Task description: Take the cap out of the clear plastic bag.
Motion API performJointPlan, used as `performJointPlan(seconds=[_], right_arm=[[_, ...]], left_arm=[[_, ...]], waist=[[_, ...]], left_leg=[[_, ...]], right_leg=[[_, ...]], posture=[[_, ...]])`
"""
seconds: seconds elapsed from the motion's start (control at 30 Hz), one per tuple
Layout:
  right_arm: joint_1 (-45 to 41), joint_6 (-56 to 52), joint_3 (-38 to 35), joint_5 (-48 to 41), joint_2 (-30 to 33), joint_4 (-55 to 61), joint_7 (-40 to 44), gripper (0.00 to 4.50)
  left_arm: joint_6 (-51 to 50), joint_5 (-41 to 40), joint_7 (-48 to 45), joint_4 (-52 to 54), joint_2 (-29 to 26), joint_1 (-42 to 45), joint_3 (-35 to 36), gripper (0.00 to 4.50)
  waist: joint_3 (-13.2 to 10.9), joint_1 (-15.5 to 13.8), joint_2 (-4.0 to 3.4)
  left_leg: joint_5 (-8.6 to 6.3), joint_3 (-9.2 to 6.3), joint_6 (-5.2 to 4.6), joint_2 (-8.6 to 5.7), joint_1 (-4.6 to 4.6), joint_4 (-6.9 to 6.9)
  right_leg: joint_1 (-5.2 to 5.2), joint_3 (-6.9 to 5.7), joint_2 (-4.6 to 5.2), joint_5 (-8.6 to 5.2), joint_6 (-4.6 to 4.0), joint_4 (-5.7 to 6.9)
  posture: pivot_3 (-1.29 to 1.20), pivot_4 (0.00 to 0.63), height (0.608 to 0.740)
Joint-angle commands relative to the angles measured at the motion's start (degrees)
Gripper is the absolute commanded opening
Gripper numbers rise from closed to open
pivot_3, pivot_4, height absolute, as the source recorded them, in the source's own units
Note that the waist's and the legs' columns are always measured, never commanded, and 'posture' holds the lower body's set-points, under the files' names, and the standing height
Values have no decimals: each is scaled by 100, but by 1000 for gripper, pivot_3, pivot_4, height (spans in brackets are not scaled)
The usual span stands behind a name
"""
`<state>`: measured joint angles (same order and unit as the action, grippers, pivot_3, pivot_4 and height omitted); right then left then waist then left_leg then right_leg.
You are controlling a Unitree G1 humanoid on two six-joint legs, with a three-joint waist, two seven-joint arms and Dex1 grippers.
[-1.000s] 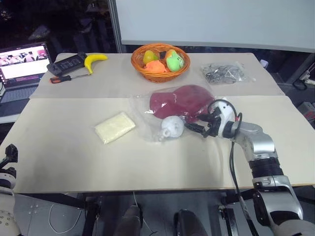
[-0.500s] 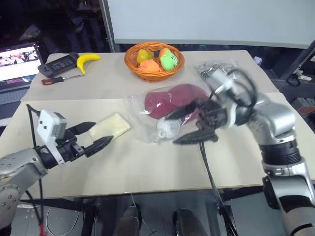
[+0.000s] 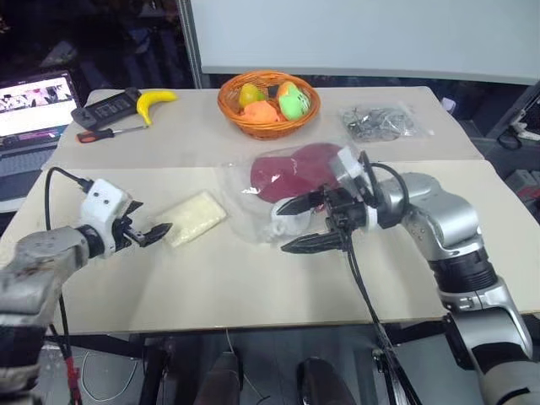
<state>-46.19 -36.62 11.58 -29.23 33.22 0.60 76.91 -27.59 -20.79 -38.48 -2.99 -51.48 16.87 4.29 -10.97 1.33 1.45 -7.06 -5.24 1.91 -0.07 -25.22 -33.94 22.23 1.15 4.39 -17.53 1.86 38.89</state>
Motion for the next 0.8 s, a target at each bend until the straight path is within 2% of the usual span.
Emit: performJointPlan(seconds=[0.03, 0.1, 0.3, 0.43, 0.6, 0.73, 0.77, 0.8], right_arm=[[50, 51, -247, -73, 59, 262, -148, 4480], [107, 2, -305, -98, 86, 342, -226, 4480], [221, -55, -404, -166, 127, 502, -415, 4480], [254, -78, -440, -198, 126, 564, -524, 4500], [281, -59, -444, -215, 138, 584, -589, 4500], [266, -15, -418, -191, 116, 546, -633, 4500], [269, -10, -414, -190, 114, 551, -641, 4500], [271, -13, -411, -191, 107, 557, -655, 4500]], left_arm=[[753, 784, -287, -1147, 610, 671, -861, 4500], [914, 967, -439, -1535, 942, 889, -1122, 4500], [867, 1200, -709, -1999, 1310, 1040, -1204, 4500], [800, 1193, -844, -1992, 1351, 984, -1093, 3709], [757, 1251, -873, -1929, 1371, 930, -1027, 1699], [816, 1288, -908, -1894, 1391, 897, -1024, 421], [828, 1291, -900, -1860, 1408, 879, -1016, 218], [870, 1285, -851, -1799, 1442, 857, -984, 218]], waist=[[0, -1, 0], [1, -74, -3], [23, -122, -29], [27, -124, -36], [29, -104, -39], [34, -93, -47], [35, -93, -49], [36, -92, -50]], left_leg=[[0, 3, 0, 1, -8, 1], [2, 4, 2, 0, -3, -4], [4, 0, 4, -3, 13, -35], [2, 0, 4, -2, 72, -28], [2, 0, 5, 0, 97, -23], [2, 0, 5, 0, 97, -23], [2, 0, 5, 0, 97, -23], [2, 0, 4, -1, 97, -23]], right_leg=[[6, 5, 2, 0, 1, 0], [3, -2, 0, 0, 1, 9], [-30, -5, 3, 5, 10, 14], [-90, -5, 3, -6, 25, 8], [-110, -3, 4, -12, 34, 4], [-110, -3, 4, -10, 29, 4], [-110, -3, 4, -10, 30, 4], [-110, -3, 4, -10, 30, 4]], posture=[[0, 150, 740], [0, 150, 740], [0, 150, 740], [0, 150, 740], [0, 150, 740], [0, 150, 740], [0, 150, 740], [0, 150, 740]])
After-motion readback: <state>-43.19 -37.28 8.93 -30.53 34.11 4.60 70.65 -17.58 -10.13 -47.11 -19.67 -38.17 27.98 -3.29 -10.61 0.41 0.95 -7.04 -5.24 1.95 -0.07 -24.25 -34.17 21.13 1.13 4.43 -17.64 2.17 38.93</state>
